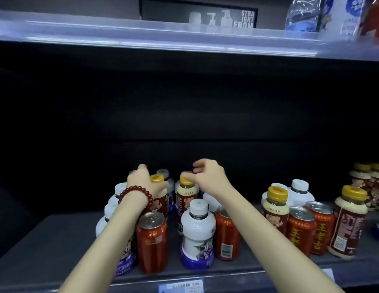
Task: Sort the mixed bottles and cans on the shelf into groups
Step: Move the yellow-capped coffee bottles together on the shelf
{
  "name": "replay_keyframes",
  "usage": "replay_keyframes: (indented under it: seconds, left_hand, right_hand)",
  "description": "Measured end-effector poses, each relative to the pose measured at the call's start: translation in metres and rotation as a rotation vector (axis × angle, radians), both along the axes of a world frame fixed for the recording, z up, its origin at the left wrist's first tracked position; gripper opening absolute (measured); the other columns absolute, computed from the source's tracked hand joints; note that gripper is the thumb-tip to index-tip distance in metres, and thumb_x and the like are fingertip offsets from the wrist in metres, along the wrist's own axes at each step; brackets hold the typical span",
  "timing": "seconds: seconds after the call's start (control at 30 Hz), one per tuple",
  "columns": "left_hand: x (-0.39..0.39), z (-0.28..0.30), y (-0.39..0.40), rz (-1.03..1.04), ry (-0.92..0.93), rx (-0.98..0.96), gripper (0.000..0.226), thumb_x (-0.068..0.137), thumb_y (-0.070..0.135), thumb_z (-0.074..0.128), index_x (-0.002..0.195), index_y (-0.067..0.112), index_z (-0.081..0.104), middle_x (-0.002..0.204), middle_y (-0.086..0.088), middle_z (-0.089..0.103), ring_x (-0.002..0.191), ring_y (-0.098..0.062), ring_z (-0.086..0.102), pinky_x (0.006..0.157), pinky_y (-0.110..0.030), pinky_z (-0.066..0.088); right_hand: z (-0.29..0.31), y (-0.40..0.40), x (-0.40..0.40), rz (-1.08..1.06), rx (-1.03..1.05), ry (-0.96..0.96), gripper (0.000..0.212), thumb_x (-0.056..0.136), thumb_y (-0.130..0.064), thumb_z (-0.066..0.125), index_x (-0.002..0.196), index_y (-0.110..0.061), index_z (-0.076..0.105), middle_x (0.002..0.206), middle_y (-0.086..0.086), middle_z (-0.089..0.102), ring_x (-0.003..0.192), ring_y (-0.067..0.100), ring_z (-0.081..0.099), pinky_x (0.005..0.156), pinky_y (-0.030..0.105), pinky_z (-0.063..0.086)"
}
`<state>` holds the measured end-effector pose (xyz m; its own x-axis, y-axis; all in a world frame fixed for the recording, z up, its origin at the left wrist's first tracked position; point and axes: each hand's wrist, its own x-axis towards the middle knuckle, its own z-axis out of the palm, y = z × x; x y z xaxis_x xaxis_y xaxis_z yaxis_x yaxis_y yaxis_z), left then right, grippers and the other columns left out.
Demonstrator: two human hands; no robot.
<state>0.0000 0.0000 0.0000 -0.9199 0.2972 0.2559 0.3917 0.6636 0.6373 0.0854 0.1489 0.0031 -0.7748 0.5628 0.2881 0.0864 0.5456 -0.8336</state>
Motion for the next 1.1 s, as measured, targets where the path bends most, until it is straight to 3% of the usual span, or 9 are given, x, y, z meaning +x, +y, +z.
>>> replay_keyframes:
  seconds: [0.07, 0.13, 0.23, 0.3, 0.4, 0.57, 0.67, 0.9, 1.1]
  left_hand:
    - [0.000, -0.001, 0.002, -0.010, -0.119, -0.082, 0.043, 0.075, 0.039, 0.072, 0.097, 0.005, 0.058, 0.097, -0.012, 0.059, 0.086, -0.026, 0.055, 0.070, -0.032, 0.042]
    - [-0.005, -0.009, 0.001, -0.034, -0.205, -0.063, 0.031, 0.075, 0.038, 0.072, 0.073, 0.011, 0.057, 0.091, -0.012, 0.065, 0.081, -0.026, 0.059, 0.069, -0.031, 0.045]
    - [-0.014, -0.022, -0.002, -0.100, -0.254, 0.119, 0.030, 0.073, 0.033, 0.075, 0.090, 0.009, 0.068, 0.094, -0.011, 0.071, 0.092, -0.028, 0.066, 0.084, -0.035, 0.052]
    - [-0.015, -0.026, -0.003, -0.131, -0.244, 0.220, 0.028, 0.073, 0.030, 0.077, 0.094, 0.015, 0.068, 0.090, -0.004, 0.069, 0.093, -0.026, 0.066, 0.084, -0.033, 0.050]
    - [-0.014, -0.036, -0.003, -0.151, -0.197, 0.301, 0.019, 0.073, 0.029, 0.077, 0.077, 0.029, 0.058, 0.079, 0.001, 0.064, 0.088, -0.025, 0.064, 0.082, -0.033, 0.049]
    - [-0.005, -0.025, -0.003, -0.150, -0.035, 0.517, 0.026, 0.069, 0.030, 0.079, 0.091, 0.027, 0.065, 0.083, 0.003, 0.065, 0.090, -0.022, 0.065, 0.080, -0.032, 0.049]
    - [0.010, 0.003, -0.007, -0.174, 0.086, 0.699, 0.025, 0.064, 0.040, 0.079, 0.080, 0.042, 0.061, 0.079, 0.018, 0.063, 0.081, -0.010, 0.062, 0.073, -0.026, 0.045]
    - [0.060, 0.068, -0.011, -0.521, 0.110, 0.977, 0.026, 0.063, 0.042, 0.079, 0.085, 0.048, 0.066, 0.081, 0.014, 0.072, 0.081, -0.008, 0.071, 0.069, -0.030, 0.057]
    - [0.123, 0.090, 0.021, -0.734, 0.077, 1.064, 0.026, 0.064, 0.036, 0.081, 0.086, 0.043, 0.068, 0.084, 0.016, 0.074, 0.085, -0.010, 0.072, 0.076, -0.037, 0.059]
  right_hand:
    - [0.000, -0.002, -0.013, 0.046, 0.023, -0.208, 0.067, 0.075, -0.036, 0.079, 0.128, -0.004, 0.055, 0.122, 0.013, 0.062, 0.115, 0.025, 0.058, 0.081, 0.027, 0.048]
    - [-0.007, -0.002, -0.023, 0.052, 0.082, -0.331, 0.038, 0.074, -0.036, 0.079, 0.093, -0.011, 0.057, 0.093, 0.008, 0.060, 0.088, 0.020, 0.058, 0.060, 0.021, 0.041]
    - [-0.023, 0.003, -0.032, 0.043, 0.076, -0.301, 0.039, 0.075, -0.028, 0.077, 0.066, -0.014, 0.042, 0.065, -0.002, 0.047, 0.060, 0.011, 0.048, 0.048, 0.021, 0.033]
    - [-0.028, 0.002, -0.029, 0.066, 0.019, -0.212, 0.035, 0.077, -0.022, 0.076, 0.064, -0.014, 0.045, 0.064, -0.003, 0.050, 0.061, 0.010, 0.050, 0.053, 0.021, 0.038]
    - [-0.030, -0.002, -0.021, 0.082, -0.067, -0.104, 0.025, 0.077, -0.017, 0.078, 0.069, -0.011, 0.055, 0.068, -0.001, 0.058, 0.071, 0.014, 0.058, 0.065, 0.026, 0.046]
    - [-0.010, -0.009, -0.002, -0.059, -0.013, 0.148, 0.028, 0.073, -0.031, 0.080, 0.090, -0.010, 0.070, 0.086, 0.003, 0.074, 0.083, 0.013, 0.067, 0.067, 0.023, 0.049]
    - [0.019, -0.015, 0.016, -0.071, -0.012, 0.340, 0.026, 0.072, -0.033, 0.079, 0.092, -0.019, 0.072, 0.087, -0.005, 0.074, 0.084, 0.007, 0.067, 0.073, 0.023, 0.051]
    - [0.077, -0.015, 0.083, -0.080, 0.036, 0.572, 0.029, 0.076, -0.038, 0.077, 0.097, -0.019, 0.070, 0.094, 0.001, 0.074, 0.094, 0.018, 0.071, 0.085, 0.049, 0.059]
    - [0.099, 0.005, 0.155, -0.192, 0.106, 0.629, 0.029, 0.077, -0.037, 0.076, 0.099, -0.018, 0.070, 0.098, 0.003, 0.073, 0.098, 0.020, 0.070, 0.086, 0.053, 0.057]
